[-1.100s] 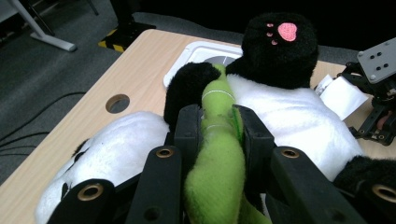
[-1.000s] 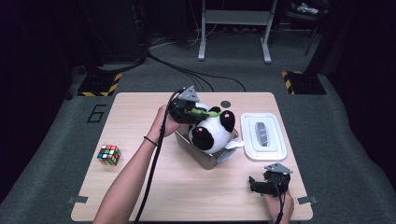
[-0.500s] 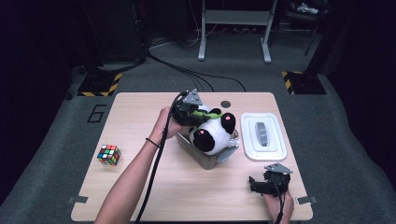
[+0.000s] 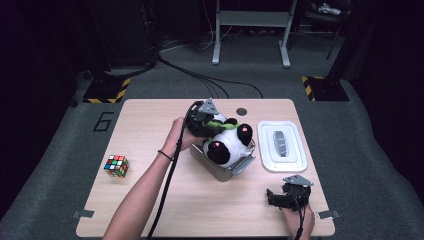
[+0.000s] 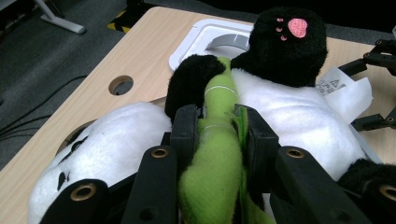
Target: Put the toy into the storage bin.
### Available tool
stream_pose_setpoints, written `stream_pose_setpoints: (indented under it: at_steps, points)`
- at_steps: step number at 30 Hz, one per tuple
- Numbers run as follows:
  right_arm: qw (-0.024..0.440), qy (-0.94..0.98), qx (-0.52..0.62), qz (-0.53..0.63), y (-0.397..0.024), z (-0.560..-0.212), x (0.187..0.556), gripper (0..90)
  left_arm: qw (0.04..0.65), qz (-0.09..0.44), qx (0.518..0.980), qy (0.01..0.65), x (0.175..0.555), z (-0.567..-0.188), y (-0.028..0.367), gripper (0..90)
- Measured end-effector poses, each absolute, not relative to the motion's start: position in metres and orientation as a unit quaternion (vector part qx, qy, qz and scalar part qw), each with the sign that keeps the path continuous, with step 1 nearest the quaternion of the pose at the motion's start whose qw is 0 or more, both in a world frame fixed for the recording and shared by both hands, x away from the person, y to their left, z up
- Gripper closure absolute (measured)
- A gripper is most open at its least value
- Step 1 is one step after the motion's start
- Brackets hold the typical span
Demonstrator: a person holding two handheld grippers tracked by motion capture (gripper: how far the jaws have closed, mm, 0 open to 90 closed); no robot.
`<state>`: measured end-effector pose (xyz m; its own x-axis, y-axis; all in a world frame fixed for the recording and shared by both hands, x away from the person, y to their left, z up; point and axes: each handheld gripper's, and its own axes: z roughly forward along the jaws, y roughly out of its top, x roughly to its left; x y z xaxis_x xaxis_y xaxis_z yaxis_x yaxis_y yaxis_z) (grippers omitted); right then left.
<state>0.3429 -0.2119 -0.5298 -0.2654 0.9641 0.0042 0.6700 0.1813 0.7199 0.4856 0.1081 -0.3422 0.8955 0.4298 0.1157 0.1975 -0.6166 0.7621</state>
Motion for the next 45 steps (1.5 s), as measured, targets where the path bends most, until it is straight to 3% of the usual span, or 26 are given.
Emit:
stream_pose_setpoints:
  at_steps: [10, 13, 17, 23, 35, 45]
  points:
    - [0.236, 0.731, 0.559, 0.312, -0.212, -0.530, 0.343, 0.0, 0.393, 0.142, 0.888, 0.190, 0.487, -0.350, 0.103, 66.0]
    - [0.237, 0.732, 0.557, 0.312, -0.212, -0.530, 0.343, 0.0, 0.407, 0.131, 0.881, 0.203, 0.489, -0.349, 0.106, 55.4]
    - [0.236, 0.732, 0.558, 0.312, -0.212, -0.530, 0.343, 0.0, 0.422, 0.121, 0.867, 0.234, 0.487, -0.345, 0.118, 33.7]
    - [0.236, 0.733, 0.558, 0.311, -0.212, -0.530, 0.343, 0.0, 0.413, 0.124, 0.864, 0.259, 0.481, -0.344, 0.128, 17.2]
    - [0.236, 0.732, 0.558, 0.311, -0.212, -0.530, 0.343, 0.0, 0.356, 0.137, 0.883, 0.274, 0.479, -0.381, 0.127, 16.5]
    - [0.236, 0.732, 0.559, 0.310, -0.212, -0.530, 0.343, 0.0, 0.405, 0.124, 0.855, 0.301, 0.476, -0.371, 0.141, 15.0]
